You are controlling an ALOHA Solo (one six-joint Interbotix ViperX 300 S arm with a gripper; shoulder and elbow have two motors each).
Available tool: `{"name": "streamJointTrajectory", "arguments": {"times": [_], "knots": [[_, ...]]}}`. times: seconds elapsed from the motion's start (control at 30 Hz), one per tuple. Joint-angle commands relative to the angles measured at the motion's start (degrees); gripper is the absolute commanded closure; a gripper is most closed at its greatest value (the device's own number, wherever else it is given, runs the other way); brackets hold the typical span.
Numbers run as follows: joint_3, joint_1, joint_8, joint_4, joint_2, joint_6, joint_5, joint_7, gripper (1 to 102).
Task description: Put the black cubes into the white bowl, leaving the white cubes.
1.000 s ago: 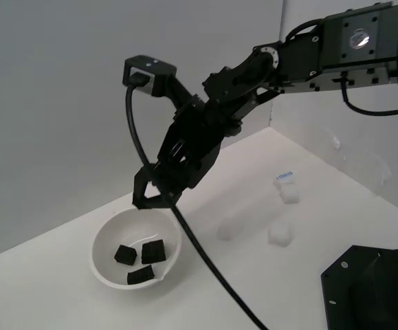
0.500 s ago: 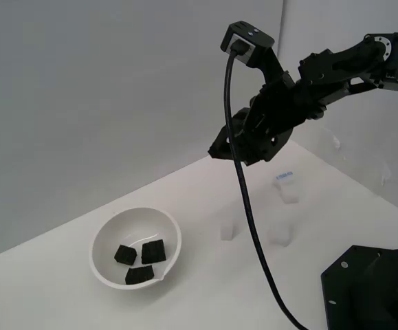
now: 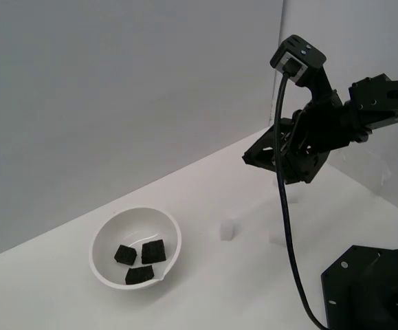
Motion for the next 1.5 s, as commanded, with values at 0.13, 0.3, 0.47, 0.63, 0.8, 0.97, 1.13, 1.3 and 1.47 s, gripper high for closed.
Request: {"name": "streamJointTrajectory", "arguments": {"times": [0.13,0.3,0.47,0.63,0.8,0.97,1.13,1.3,1.47], "knots": [[7.6,1.2,0.3,3.8,7.6,-1.1,3.9,0.2,100],[15.1,1.3,0.2,7.2,14.9,-1.1,7.1,-1.2,100],[18.6,1.3,0.2,8.3,18.5,-1.4,8.3,-1.5,100],[24.3,1.3,0.1,8.6,24.2,-1.4,8.9,-1.1,100],[31.6,1.4,-0.1,9.5,31.3,-1.4,9.6,-0.2,100],[36.4,1.3,-0.3,10.0,36.1,-1.3,10.0,0.4,100],[38.8,1.2,-0.3,10.2,38.6,-1.3,10.2,0.6,100],[42.5,1.3,-0.5,10.5,42.1,-1.3,10.5,0.8,100],[44.6,1.3,-1.0,10.7,44.5,-1.0,10.6,0.8,100]]}}
